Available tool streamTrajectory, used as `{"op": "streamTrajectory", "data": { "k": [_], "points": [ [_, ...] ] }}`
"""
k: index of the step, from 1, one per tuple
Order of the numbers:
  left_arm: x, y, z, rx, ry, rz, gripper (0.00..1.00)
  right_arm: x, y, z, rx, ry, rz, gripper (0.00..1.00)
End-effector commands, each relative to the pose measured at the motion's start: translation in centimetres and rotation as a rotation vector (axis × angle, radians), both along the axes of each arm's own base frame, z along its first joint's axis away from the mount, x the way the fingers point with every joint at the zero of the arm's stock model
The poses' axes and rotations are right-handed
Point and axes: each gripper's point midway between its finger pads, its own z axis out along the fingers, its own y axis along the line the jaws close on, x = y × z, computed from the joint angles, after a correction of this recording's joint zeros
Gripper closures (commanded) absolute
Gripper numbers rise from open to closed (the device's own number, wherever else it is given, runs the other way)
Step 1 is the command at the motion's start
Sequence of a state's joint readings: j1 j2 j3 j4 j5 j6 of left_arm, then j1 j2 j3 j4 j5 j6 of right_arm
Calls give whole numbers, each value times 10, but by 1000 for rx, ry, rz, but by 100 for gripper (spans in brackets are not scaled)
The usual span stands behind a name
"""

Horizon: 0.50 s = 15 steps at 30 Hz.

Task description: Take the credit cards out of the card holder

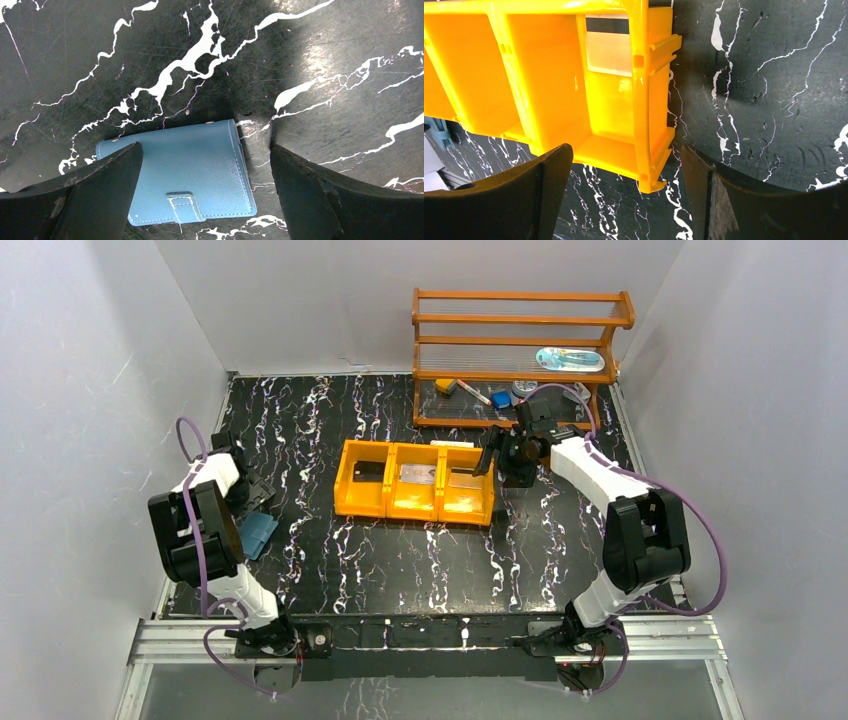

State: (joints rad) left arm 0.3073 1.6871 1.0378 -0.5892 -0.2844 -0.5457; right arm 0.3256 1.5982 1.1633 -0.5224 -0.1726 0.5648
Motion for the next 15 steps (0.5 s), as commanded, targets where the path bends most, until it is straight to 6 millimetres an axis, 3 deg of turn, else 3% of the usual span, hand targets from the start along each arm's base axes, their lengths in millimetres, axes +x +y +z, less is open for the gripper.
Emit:
{"op": "streamTrajectory", "data": {
  "k": [1,2,7,15],
  "points": [
    [-7,-25,-14,-135,0,-10,2,-2,1,-5,-2,22,39,15],
    [-8,-31,-15,-166,-3,-9,7,-3,0,-11,-13,35,37,16],
    [-10,-68,-18,-342,-76,-21,12,6,-24,-33,-159,40,-10,19],
    [-32,-103,-24,-487,-124,-21,13,34,-45,-33,-259,-10,-69,26]
  ]
}}
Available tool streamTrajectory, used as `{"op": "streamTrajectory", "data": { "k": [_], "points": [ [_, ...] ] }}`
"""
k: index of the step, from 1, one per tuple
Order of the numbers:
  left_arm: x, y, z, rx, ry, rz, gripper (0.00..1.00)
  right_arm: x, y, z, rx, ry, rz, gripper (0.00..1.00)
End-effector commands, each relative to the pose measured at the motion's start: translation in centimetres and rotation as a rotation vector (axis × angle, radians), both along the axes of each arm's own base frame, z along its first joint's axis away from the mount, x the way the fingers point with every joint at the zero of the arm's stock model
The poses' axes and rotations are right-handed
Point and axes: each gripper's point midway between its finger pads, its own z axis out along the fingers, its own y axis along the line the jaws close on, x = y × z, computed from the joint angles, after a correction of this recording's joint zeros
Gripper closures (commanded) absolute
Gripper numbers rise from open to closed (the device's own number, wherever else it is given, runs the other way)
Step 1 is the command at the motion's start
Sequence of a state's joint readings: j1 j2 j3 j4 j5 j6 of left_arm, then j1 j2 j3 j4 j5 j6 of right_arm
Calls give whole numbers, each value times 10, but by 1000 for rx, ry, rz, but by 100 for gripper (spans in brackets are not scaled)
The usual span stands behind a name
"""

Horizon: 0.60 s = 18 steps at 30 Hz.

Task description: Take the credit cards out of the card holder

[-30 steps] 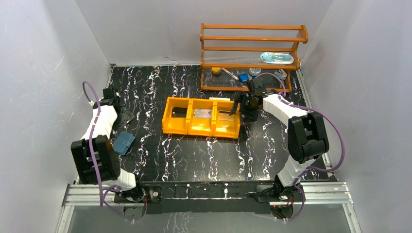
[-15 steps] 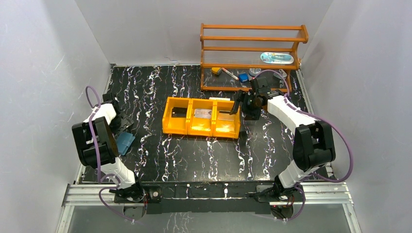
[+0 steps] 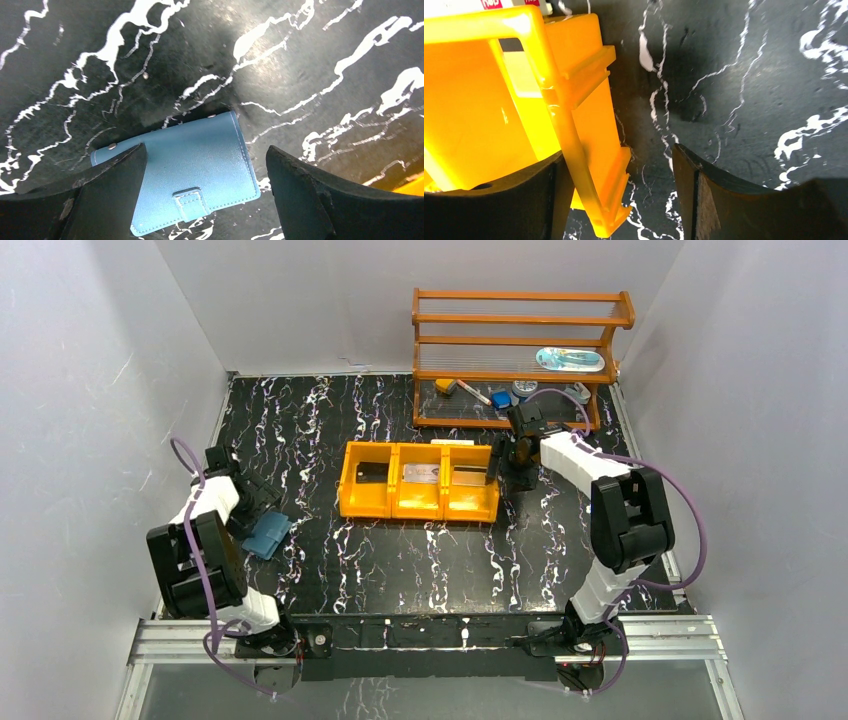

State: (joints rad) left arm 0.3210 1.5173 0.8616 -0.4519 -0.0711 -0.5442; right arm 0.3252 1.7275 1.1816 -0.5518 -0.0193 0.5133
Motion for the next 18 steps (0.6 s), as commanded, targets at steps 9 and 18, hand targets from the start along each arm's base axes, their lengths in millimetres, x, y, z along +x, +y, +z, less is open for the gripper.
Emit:
{"op": "streamTrajectory", "data": {
  "k": [9,18],
  "points": [
    [-48,-99,-19,-387,18,-44,14,35,-16,10,-43,-68,-15,26],
    [-22,-64,11,-164,-41,-164,13,19,-1,47,79,-124,34,16]
  ]
}}
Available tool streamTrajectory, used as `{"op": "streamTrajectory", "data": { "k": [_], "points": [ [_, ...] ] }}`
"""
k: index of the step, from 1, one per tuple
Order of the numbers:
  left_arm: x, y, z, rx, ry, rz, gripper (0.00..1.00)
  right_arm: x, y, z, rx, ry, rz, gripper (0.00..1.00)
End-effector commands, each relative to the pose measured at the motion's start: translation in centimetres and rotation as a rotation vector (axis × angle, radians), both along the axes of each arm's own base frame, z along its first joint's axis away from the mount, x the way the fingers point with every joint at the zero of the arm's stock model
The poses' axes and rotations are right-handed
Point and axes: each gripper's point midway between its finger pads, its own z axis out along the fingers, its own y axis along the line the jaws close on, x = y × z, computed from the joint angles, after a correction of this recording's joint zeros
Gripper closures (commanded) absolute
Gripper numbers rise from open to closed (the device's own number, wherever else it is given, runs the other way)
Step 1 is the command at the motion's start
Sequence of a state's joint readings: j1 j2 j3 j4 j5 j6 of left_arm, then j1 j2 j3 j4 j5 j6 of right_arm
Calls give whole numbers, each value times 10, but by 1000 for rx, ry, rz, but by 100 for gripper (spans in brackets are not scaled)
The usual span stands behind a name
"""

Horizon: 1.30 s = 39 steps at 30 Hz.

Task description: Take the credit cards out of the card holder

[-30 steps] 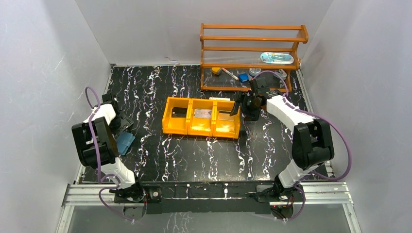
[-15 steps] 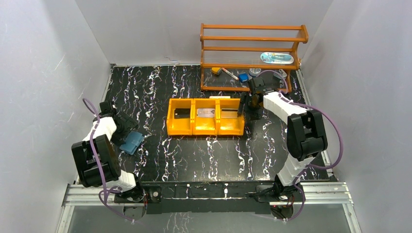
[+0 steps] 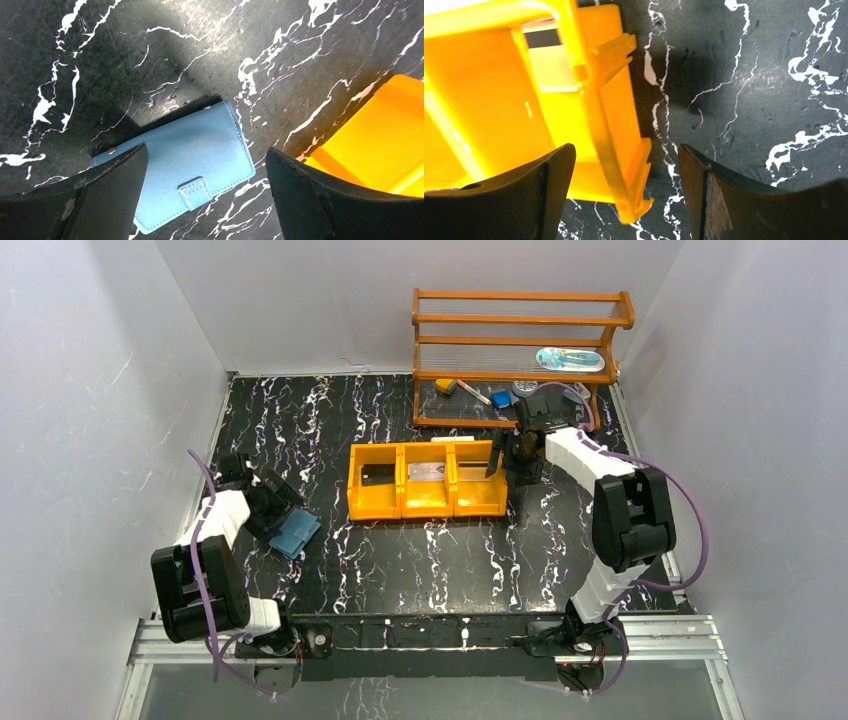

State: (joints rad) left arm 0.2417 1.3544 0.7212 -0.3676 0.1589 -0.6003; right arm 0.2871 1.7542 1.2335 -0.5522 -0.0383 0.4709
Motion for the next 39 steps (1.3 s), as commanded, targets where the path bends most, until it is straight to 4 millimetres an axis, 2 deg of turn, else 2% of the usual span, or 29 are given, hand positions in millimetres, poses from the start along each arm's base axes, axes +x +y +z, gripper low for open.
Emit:
{"op": "streamTrajectory", "data": {
  "k": [1,5,9,11,14,17,21,24,26,29,32,36,39],
  "points": [
    [-15,7,4,68,93,-76,12,-2,7,43,75,-100,27,15],
    [12,10,18,97,11,-180,10,-17,8,49,111,-100,23,14],
    [19,7,15,95,18,-264,10,-31,7,48,128,-94,12,14],
    [14,5,5,86,53,-302,10,-37,6,46,135,-88,8,14],
    [-4,2,-15,71,156,-315,16,-47,7,43,151,-76,6,14],
    [-19,-11,-26,16,203,-329,22,-55,5,43,161,-72,-1,14],
    [-29,-31,-21,27,184,-350,26,-72,6,41,196,-65,-7,14],
    [-36,-65,-15,-25,153,-392,33,-87,11,39,250,-59,-7,15],
    [-44,-81,-15,-34,147,-410,36,-93,13,39,280,-63,-11,15],
    [-57,-89,-11,-20,121,-379,38,-103,17,39,320,-60,-6,16],
    [-63,-112,0,-82,51,-361,39,-111,22,39,369,-55,-2,16],
    [-79,-134,-1,-156,25,-368,41,-124,34,40,473,-50,8,17],
    [-86,-148,4,-176,-25,-402,41,-136,40,31,535,-46,4,17]
  ]
}}
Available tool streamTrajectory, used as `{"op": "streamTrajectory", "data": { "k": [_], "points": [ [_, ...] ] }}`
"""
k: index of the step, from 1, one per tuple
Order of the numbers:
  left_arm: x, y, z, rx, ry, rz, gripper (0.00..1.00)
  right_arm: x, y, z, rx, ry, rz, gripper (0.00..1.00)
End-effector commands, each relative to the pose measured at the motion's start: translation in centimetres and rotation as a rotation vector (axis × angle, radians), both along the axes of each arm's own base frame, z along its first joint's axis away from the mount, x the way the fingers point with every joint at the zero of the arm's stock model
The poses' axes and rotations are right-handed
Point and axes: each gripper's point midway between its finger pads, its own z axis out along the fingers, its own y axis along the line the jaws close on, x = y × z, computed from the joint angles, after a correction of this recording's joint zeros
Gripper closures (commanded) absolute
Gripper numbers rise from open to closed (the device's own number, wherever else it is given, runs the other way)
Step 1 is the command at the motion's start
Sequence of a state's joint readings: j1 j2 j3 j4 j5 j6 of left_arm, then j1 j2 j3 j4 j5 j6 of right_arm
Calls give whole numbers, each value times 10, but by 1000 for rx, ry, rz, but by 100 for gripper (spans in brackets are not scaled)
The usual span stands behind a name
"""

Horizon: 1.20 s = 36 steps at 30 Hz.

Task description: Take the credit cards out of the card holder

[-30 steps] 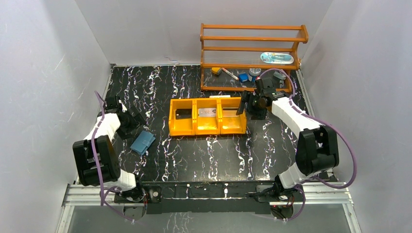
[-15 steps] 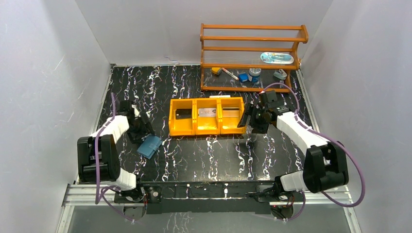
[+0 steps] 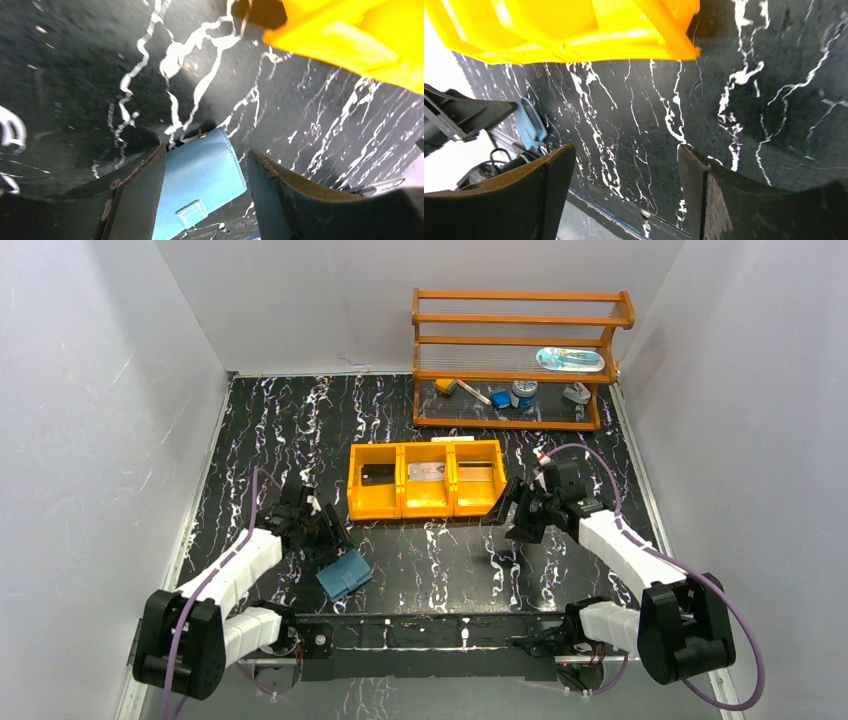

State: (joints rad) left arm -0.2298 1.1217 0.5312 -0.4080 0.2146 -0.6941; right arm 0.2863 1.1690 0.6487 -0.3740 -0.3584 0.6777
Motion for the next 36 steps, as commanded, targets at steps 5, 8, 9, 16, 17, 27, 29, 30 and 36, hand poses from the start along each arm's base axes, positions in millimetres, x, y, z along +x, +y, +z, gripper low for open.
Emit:
{"op": "streamTrajectory", "data": {
  "k": [5,8,9,16,17,27,29,30,36],
  "points": [
    [3,0,38,48,-124,22,30,-27,49,9,177,-30,75,18],
    [15,19,57,143,-187,75,19,-42,78,10,177,-40,61,20],
    [17,24,62,171,-198,88,15,-47,89,10,187,-43,47,21],
    [19,56,72,322,-196,198,10,-73,161,24,245,-131,-42,25],
    [16,56,69,315,-182,202,10,-75,172,26,264,-148,-54,26],
    [-5,21,44,97,-134,169,19,-109,259,8,396,-23,21,33],
    [-7,23,42,107,-132,165,22,-112,267,1,407,23,2,35],
    [-7,23,41,105,-132,169,22,-114,271,-2,414,31,2,35],
    [-10,19,35,79,-116,180,23,-125,294,-33,357,131,-2,42]
  ]
}}
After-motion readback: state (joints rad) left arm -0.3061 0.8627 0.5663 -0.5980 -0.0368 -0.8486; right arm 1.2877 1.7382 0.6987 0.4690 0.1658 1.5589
